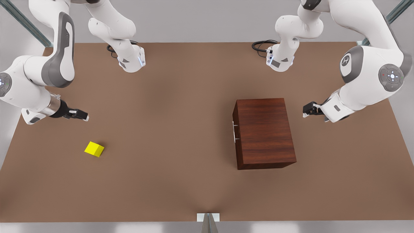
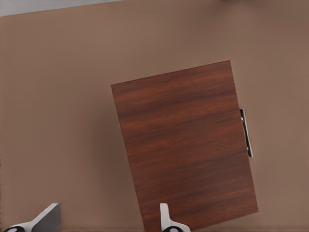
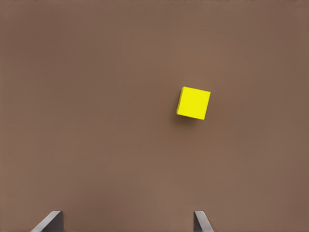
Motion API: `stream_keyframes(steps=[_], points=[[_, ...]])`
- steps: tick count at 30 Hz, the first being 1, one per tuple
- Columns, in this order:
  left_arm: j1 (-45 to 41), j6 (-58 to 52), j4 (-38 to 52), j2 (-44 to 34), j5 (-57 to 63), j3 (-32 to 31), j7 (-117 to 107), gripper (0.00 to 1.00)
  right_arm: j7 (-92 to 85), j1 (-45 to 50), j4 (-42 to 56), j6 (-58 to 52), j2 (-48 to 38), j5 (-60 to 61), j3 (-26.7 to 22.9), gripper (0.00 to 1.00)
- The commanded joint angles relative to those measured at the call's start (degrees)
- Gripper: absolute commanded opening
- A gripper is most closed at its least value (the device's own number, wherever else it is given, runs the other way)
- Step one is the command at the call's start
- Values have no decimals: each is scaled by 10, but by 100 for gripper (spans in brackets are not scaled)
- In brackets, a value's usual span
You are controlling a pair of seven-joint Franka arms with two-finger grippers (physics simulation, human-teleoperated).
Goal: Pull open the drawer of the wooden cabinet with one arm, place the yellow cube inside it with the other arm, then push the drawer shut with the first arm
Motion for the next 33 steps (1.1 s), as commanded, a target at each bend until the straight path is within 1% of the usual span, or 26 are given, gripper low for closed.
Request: stream_keyframes(steps=[1,4,5,6,7,8,9,10,11,12,13,14,16,17,18,20,23,24,28,33], points=[[1,-4,-3,-1,12,0,-14,100,11,-2,1,21,0,0,0,100],[-5,-11,-6,0,7,0,-10,100,-2,5,3,20,5,-4,1,100],[-33,-12,-7,3,11,-3,-15,100,-47,9,3,20,5,-28,0,100],[-80,-11,-7,9,12,-3,-85,100,-221,9,6,20,12,-40,2,100],[-142,-12,-3,11,20,-4,-177,100,-242,7,29,13,23,-44,1,100],[-191,-11,0,25,46,-4,-255,100,-248,10,30,12,25,-47,2,100],[-232,3,20,49,45,-4,-348,100,-253,29,30,12,39,-68,5,100],[-265,11,37,67,45,-4,-418,100,-259,38,30,12,40,-77,5,100],[-299,45,37,78,49,-4,-483,100,-311,38,30,12,40,-77,5,100],[-309,80,46,99,46,-4,-549,100,-407,35,30,12,41,-72,3,100],[-333,82,85,138,49,-3,-623,100,-459,34,31,13,41,-70,3,100],[-348,82,114,169,59,-3,-665,100,-459,35,31,14,43,-71,3,100],[-347,88,153,218,61,5,-675,100,-481,34,31,21,46,-72,3,100],[-342,89,172,246,61,10,-673,100,-539,33,31,28,47,-70,0,100],[-340,96,168,254,63,15,-652,100,-583,32,32,40,51,-69,-3,100],[-335,96,149,255,78,15,-608,100,-584,32,31,39,52,-69,-3,100],[-340,136,112,257,79,14,-615,100,-584,32,32,39,55,-69,-3,100],[-341,135,114,257,111,14,-615,100,-584,32,33,39,56,-69,-3,100],[-340,137,113,275,155,14,-608,100,-584,32,33,40,58,-68,-3,100],[-340,145,113,294,158,13,-607,100,-584,32,34,40,63,-68,-3,100]])
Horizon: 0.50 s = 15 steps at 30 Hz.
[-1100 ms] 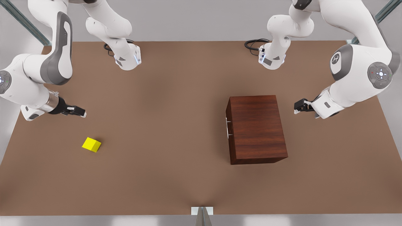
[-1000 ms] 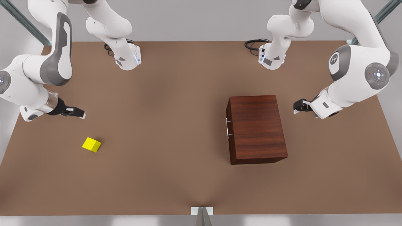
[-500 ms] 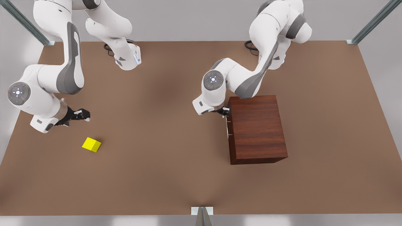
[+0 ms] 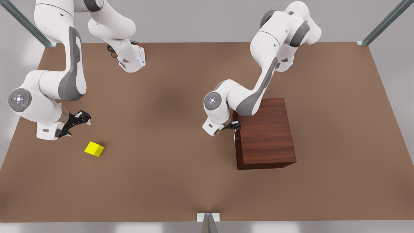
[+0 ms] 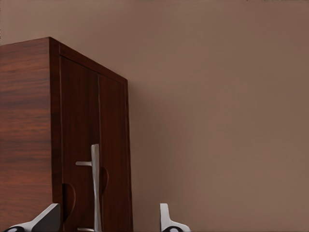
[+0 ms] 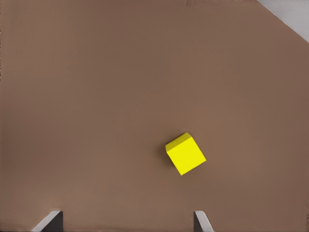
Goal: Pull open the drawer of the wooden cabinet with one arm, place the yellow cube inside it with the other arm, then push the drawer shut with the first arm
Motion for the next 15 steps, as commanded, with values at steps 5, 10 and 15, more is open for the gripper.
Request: stream_keyframes(steps=[5,10,15], points=[[-5,24,-13,9,28,0,-143,100,-160,0,12,0,7,-1,0,100],[-11,22,-30,12,65,-1,-142,100,-160,0,12,0,7,0,0,100],[-17,24,-29,29,68,-1,-143,100,-160,0,13,0,8,0,0,100]])
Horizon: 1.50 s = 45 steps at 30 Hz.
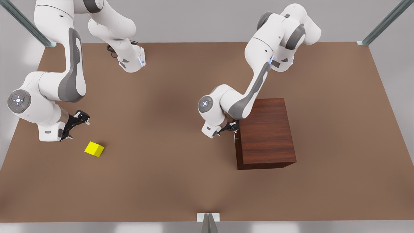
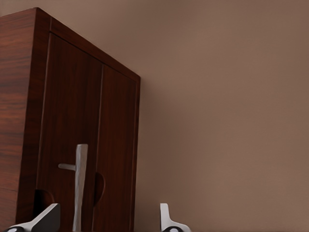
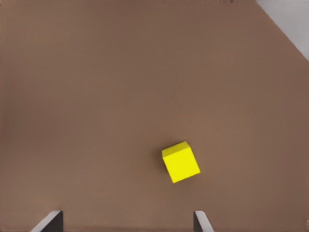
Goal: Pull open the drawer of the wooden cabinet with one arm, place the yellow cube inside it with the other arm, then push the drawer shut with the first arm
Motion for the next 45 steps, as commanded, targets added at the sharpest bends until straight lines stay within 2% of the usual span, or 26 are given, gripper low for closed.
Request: stream_keyframes(steps=[1,39,45], points=[[0,3,0,3,6,0,-64,100,-70,0,0,-1,0,0,0,100],[-29,74,33,36,11,-14,-59,100,-70,0,2,0,9,0,0,100],[-34,86,42,41,11,-14,-59,100,-70,0,33,0,28,14,1,100]])
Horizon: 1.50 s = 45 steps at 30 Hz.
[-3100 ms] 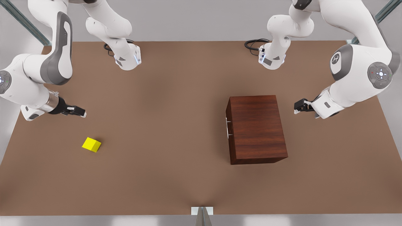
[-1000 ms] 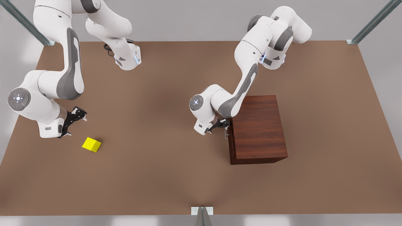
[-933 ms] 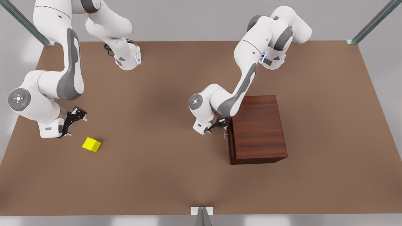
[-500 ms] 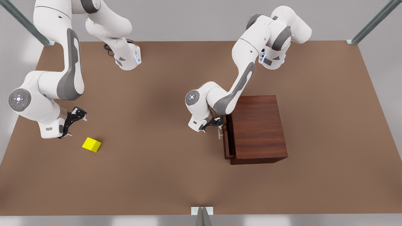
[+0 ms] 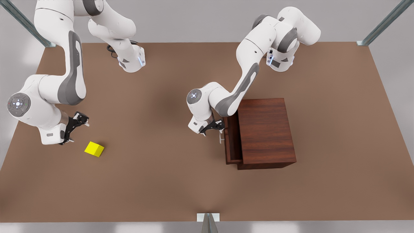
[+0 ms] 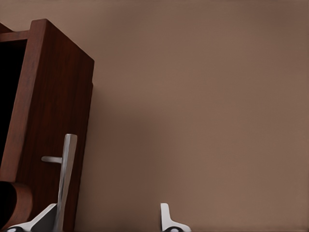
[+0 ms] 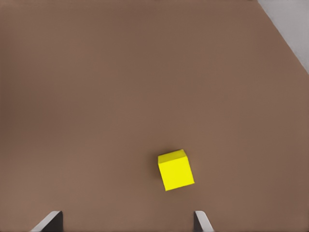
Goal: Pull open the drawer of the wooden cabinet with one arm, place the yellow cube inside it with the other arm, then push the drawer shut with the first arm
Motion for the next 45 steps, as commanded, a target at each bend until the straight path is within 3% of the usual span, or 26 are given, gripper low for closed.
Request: stream_keyframes(steps=[1,24,27,30,32,34,35,36,37,45], points=[[-2,12,9,5,0,0,5,100,-6,-1,8,0,9,8,0,100],[-45,-3,45,22,0,3,-52,100,36,-17,105,0,105,11,-1,100],[-45,-223,141,-10,-14,-18,8,100,31,-18,101,36,115,15,0,100],[-23,-336,141,-83,-14,-17,145,100,28,-30,94,30,129,15,0,100],[52,-408,138,-144,-18,-18,342,100,1,-34,93,28,139,16,2,100],[176,-421,107,-199,-98,-13,480,100,-3,-47,79,39,144,23,3,100],[275,-389,37,-256,-160,-13,560,100,-10,-52,63,61,144,22,3,100],[317,-240,-164,-384,-181,-11,587,100,-46,-59,61,62,151,21,4,100],[313,-159,-267,-444,-160,-13,573,100,-63,-62,59,62,151,21,5,100],[341,-177,-240,-420,-190,-5,533,100,-206,-67,58,88,190,14,6,100]])
